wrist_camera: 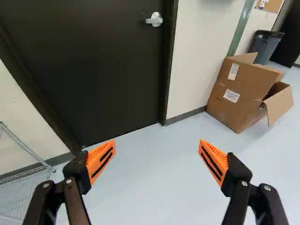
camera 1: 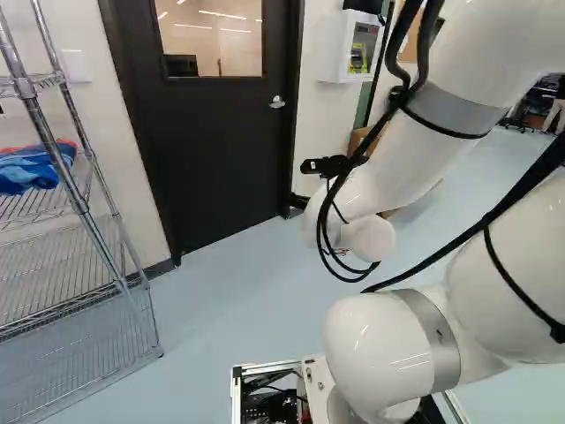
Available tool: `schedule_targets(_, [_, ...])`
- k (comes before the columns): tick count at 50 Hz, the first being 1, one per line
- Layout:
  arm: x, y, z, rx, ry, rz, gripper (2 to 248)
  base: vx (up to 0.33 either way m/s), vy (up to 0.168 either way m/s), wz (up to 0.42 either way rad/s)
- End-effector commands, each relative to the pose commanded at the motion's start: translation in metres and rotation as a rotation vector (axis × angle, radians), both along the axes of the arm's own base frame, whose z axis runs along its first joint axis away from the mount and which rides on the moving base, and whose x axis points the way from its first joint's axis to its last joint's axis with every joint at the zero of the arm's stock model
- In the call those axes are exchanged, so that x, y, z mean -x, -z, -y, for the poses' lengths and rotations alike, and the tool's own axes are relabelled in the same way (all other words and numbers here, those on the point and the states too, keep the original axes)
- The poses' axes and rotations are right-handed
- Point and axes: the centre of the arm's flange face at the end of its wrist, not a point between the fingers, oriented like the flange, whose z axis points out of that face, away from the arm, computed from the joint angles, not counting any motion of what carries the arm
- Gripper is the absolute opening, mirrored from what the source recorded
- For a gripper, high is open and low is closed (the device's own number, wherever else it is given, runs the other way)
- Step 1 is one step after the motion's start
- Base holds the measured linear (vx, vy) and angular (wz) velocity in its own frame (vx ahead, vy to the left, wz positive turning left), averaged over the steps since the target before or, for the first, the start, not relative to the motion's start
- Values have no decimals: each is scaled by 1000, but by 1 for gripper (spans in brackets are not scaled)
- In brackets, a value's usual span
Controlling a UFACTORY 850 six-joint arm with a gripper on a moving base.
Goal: Open the door and move inside
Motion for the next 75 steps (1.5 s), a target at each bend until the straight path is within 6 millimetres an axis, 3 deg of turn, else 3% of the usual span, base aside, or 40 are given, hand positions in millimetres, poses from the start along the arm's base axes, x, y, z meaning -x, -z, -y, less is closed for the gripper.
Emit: schedule_targets(75, [0, 0, 0, 0, 0, 0, 247, 150, -39, -6])
